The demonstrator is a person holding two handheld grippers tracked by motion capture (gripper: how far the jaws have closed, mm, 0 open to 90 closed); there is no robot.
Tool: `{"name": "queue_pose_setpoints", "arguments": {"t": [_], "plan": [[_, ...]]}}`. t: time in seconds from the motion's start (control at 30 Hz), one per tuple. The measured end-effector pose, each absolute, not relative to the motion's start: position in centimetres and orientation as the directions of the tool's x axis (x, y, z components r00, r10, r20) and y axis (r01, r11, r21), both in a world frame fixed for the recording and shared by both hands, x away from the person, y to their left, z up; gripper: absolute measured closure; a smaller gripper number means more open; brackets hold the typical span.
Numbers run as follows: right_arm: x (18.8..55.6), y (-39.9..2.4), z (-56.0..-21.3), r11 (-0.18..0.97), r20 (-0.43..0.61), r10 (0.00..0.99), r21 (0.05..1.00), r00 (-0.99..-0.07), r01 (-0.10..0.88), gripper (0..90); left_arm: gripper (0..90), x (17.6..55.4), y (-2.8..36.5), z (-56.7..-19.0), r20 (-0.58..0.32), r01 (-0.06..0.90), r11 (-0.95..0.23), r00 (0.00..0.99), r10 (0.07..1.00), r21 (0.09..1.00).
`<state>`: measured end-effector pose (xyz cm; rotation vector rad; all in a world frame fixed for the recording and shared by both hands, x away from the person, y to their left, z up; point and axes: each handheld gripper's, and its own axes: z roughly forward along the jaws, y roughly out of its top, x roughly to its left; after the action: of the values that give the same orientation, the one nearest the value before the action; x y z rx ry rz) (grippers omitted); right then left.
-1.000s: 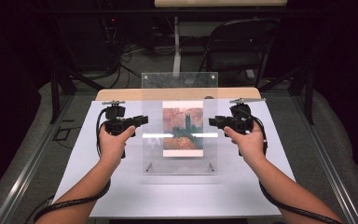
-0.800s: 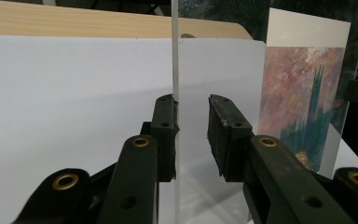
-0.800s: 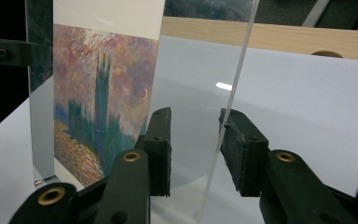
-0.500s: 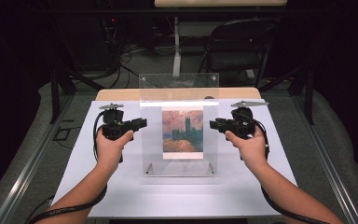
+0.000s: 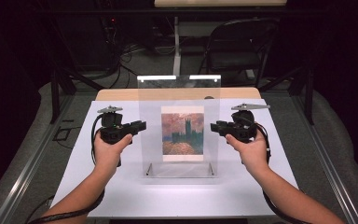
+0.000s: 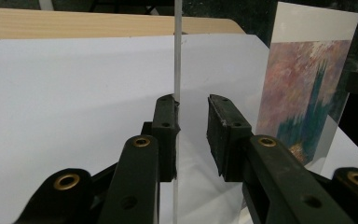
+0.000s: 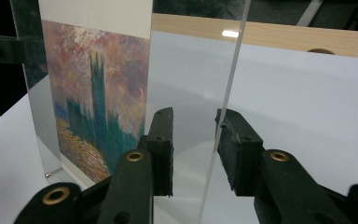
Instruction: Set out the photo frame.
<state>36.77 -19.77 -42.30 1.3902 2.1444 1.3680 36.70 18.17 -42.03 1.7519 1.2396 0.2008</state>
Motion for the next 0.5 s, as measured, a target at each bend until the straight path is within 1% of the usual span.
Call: {"name": "queue_pose_setpoints", "arguments": {"t": [0.27, 0.5], "plan": [[35.6, -19.4, -42.0, 0.108, 0.252, 0.825, 0.808, -0.505, 0.579, 66.2, 71.9, 35.6, 18.3, -41.9, -0.354, 0.639, -0.048, 0.486, 0.799, 0.768], [34.7, -19.4, -41.9, 0.112, 0.244, 0.822, 0.817, -0.515, 0.566, 66.2, 71.1, 34.7, 18.4, -41.8, -0.345, 0.627, -0.059, 0.501, 0.794, 0.776]]}}
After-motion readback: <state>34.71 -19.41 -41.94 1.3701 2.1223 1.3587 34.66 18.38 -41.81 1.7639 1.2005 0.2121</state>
